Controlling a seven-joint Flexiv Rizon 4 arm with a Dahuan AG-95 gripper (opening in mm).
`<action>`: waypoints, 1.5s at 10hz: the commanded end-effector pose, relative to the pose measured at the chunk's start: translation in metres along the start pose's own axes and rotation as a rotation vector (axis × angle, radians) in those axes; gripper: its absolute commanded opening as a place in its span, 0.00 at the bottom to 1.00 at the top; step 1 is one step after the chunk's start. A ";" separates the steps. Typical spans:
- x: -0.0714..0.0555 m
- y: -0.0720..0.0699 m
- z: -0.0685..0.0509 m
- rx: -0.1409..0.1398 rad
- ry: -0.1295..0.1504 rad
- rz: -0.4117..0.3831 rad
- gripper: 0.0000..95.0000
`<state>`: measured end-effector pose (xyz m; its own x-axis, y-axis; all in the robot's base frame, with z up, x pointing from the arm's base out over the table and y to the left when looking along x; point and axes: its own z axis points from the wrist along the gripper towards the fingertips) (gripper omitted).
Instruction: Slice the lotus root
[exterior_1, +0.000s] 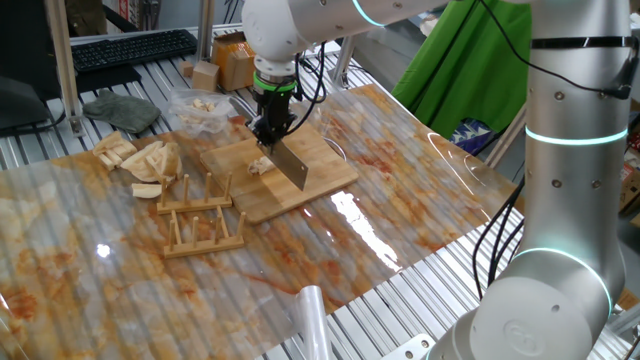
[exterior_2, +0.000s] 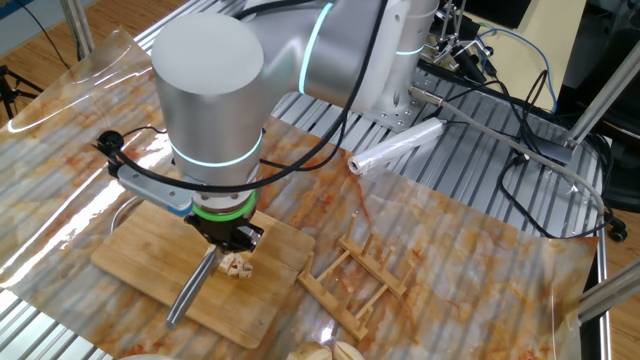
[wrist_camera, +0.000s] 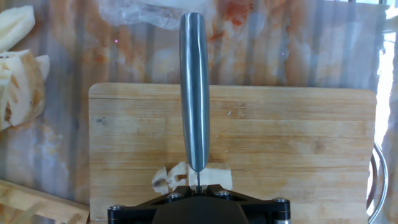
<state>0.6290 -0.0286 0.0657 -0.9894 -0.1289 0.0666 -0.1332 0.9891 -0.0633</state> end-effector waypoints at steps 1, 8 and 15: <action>-0.007 0.000 0.019 0.004 -0.008 -0.007 0.00; -0.007 0.007 0.041 -0.024 -0.014 0.045 0.00; -0.004 0.008 0.023 -0.058 0.007 0.069 0.00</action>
<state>0.6325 -0.0211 0.0402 -0.9961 -0.0564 0.0685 -0.0573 0.9983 -0.0108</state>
